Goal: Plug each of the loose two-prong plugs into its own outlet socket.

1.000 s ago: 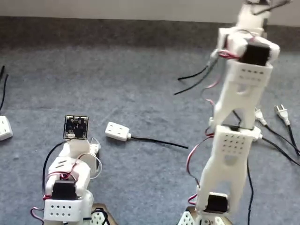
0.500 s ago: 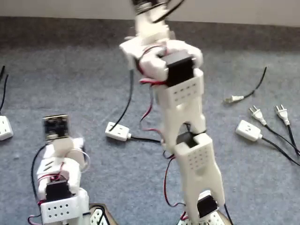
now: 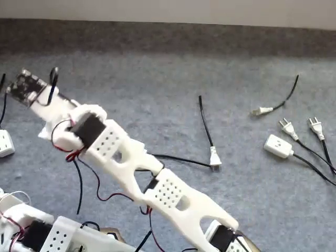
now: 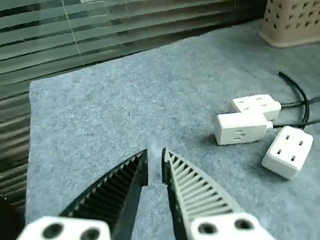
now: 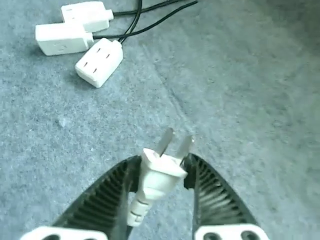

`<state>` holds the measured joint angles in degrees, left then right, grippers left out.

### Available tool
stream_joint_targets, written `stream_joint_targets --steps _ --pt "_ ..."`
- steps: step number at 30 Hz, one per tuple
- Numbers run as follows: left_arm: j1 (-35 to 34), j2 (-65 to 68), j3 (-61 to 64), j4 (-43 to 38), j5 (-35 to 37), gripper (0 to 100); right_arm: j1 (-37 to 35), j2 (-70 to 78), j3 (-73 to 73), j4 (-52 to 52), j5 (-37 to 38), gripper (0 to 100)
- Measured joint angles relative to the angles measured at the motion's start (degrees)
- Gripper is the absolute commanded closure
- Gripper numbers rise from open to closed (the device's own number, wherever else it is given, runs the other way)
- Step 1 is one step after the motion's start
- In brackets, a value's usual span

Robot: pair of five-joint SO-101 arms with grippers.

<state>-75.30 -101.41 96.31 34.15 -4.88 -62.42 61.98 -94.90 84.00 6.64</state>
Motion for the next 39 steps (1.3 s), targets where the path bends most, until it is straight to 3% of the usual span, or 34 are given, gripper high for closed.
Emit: stream_joint_targets --steps 2,10,16,20,23,29,34,39 --pt "-0.44 0.0 0.0 1.41 -3.43 92 -0.97 0.97 0.0 -2.81 -1.67 83.6" --pt "0.44 0.0 0.0 2.02 -5.01 92 -0.53 -7.74 0.0 -8.09 -3.16 83.6" --pt "12.66 0.0 -0.88 6.07 -5.27 88 8.62 -23.21 -0.09 -2.9 -3.43 83.6" --pt "24.97 0.0 -5.45 15.12 -5.27 77 17.05 -31.03 -0.09 7.56 -3.43 83.8" --pt "32.26 0.0 -7.21 18.02 -2.11 77 22.95 -34.02 -0.09 14.24 -3.43 83.9" --pt "33.49 0.09 -6.07 15.3 1.23 76 35.43 -34.73 3.34 14.86 -3.43 83.9" --pt "33.49 5.54 -8.53 10.9 0.79 76 37.54 -35.16 20.13 14.86 -3.43 83.9" --pt "33.49 25.32 -21.54 9.67 0.44 77 37.71 -35.08 35.08 14.86 -3.43 83.9"
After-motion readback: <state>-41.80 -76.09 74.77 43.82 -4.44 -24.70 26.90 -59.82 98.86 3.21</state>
